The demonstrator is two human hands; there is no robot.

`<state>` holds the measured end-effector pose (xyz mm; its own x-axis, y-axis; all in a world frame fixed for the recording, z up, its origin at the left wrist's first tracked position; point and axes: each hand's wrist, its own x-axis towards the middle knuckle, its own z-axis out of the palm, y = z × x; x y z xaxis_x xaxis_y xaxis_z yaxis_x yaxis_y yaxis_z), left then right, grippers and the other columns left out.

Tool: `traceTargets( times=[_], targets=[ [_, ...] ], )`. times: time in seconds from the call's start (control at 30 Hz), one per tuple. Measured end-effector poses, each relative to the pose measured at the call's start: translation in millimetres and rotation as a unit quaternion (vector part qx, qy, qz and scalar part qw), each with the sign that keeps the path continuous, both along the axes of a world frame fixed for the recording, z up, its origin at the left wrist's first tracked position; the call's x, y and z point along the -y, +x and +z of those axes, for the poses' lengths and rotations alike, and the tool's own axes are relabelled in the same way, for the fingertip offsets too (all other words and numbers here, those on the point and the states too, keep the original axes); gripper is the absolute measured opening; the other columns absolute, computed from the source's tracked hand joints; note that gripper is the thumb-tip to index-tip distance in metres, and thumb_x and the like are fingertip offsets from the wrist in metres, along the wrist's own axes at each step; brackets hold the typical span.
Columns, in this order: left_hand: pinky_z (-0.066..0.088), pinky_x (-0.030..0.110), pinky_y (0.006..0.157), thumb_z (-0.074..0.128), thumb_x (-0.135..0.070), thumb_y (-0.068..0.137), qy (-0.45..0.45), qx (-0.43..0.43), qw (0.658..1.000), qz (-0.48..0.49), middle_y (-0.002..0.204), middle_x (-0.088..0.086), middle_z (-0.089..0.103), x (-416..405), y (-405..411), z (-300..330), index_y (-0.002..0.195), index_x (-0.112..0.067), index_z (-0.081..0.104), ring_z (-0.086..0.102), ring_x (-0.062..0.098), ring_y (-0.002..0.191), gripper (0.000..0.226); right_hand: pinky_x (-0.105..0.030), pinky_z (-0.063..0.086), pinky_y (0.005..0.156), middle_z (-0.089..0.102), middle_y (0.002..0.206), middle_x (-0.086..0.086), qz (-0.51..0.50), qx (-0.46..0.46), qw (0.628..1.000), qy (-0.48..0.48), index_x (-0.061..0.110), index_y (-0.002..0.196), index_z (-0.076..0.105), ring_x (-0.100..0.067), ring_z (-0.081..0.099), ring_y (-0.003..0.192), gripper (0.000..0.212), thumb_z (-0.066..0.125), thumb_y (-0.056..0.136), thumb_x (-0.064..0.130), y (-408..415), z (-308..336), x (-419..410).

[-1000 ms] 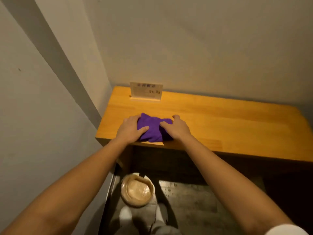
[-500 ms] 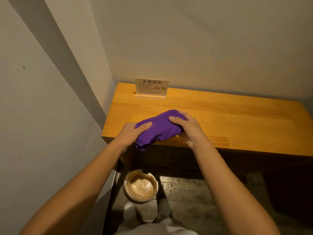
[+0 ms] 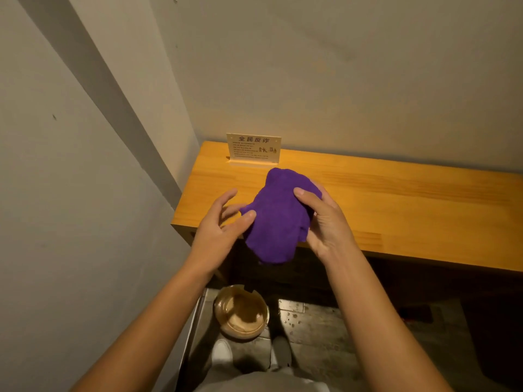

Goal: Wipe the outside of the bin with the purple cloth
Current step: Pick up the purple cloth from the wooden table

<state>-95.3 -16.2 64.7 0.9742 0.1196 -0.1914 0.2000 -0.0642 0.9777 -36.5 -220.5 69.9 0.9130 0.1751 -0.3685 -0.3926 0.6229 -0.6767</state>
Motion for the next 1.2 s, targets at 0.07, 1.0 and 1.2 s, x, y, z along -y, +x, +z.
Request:
traceTargets(
  times=[0.07,1.0,1.2],
  targets=[
    [0.055,0.013,0.076,0.075,-0.046,0.084,-0.086,-0.019,0.995,-0.038,0.109,-0.005,0.078,10.5,-6.8,5.2,0.139,-0.035,0.053,0.071,0.003,0.106,0.061,-0.040,0.061,0.084,0.075,0.121,-0.015,0.038,0.013,0.999,-0.026,0.013,0.135,0.064,-0.030,0.074,0.110,0.066,0.089,0.075,0.007,-5.9,1.7,1.8],
    [0.045,0.042,0.110,0.055,-0.052,0.094,0.141,0.026,0.989,-0.042,0.142,-0.018,0.056,12.4,-255.2,-52.3,0.139,-0.046,0.054,0.049,0.005,0.132,0.045,-0.031,0.048,0.104,0.053,0.147,0.018,-0.084,0.105,0.899,-0.417,0.047,0.150,0.044,-0.005,0.054,0.130,0.065,0.070,0.091,0.053,-265.4,-71.3,-39.0],
    [0.008,0.061,0.121,0.019,-0.089,0.084,0.503,-0.019,0.857,-0.110,0.171,-0.002,0.004,-11.5,-272.2,-105.3,0.157,-0.048,0.014,-0.001,0.028,0.156,0.085,-0.016,0.038,0.086,0.046,0.143,0.018,-0.067,0.099,0.856,-0.503,0.046,0.154,0.035,0.005,0.048,0.114,0.063,0.059,0.097,0.056,-304.8,-103.4,-16.2]
  ],
)
